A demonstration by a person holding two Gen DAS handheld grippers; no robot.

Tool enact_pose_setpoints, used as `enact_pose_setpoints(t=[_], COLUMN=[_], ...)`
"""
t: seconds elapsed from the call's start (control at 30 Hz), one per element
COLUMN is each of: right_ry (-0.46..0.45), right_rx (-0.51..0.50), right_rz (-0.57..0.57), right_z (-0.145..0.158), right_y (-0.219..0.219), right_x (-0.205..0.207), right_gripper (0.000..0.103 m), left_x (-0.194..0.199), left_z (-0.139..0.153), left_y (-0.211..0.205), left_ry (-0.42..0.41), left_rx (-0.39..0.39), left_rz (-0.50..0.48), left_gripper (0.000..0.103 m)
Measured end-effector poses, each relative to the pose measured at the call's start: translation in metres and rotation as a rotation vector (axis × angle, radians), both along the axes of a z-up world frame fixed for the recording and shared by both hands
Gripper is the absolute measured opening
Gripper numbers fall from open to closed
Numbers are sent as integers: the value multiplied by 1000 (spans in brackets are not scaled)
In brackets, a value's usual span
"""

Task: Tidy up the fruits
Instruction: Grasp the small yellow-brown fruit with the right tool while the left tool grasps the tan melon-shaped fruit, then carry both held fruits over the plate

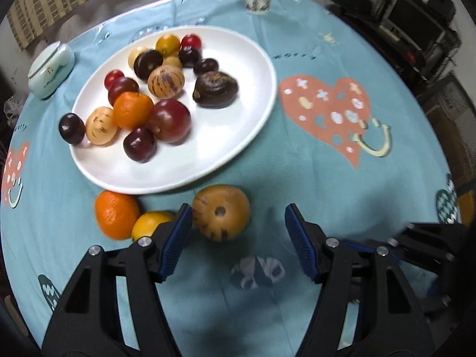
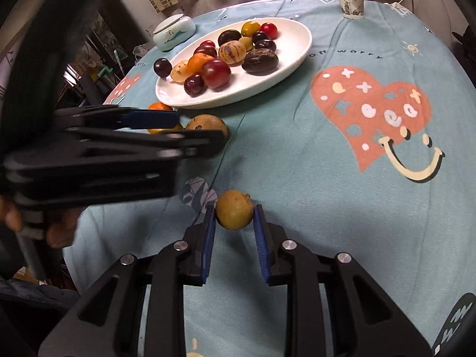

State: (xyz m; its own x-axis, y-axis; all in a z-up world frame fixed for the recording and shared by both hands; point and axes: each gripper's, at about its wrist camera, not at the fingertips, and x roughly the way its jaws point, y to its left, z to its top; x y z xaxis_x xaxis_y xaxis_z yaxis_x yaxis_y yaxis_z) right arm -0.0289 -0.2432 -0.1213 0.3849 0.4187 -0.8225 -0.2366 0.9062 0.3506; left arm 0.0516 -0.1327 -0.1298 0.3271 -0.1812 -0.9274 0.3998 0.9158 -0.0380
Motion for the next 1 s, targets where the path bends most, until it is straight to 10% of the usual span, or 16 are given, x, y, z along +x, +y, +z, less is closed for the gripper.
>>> enact_pose_setpoints(t=[0.23, 1.0], right_ry=[-4, -52], right_rx=[6, 5], right_rz=[-17, 58], right_z=[0, 24], right_y=[-11, 34], right_x=[-2, -30], right_gripper=[26, 26], left_x=[11, -70], left_z=[-9, 56], left_y=[4, 85], left_ry=[-11, -63], left_rx=[49, -110], left_rz=[-7, 44], left_gripper=[45, 45])
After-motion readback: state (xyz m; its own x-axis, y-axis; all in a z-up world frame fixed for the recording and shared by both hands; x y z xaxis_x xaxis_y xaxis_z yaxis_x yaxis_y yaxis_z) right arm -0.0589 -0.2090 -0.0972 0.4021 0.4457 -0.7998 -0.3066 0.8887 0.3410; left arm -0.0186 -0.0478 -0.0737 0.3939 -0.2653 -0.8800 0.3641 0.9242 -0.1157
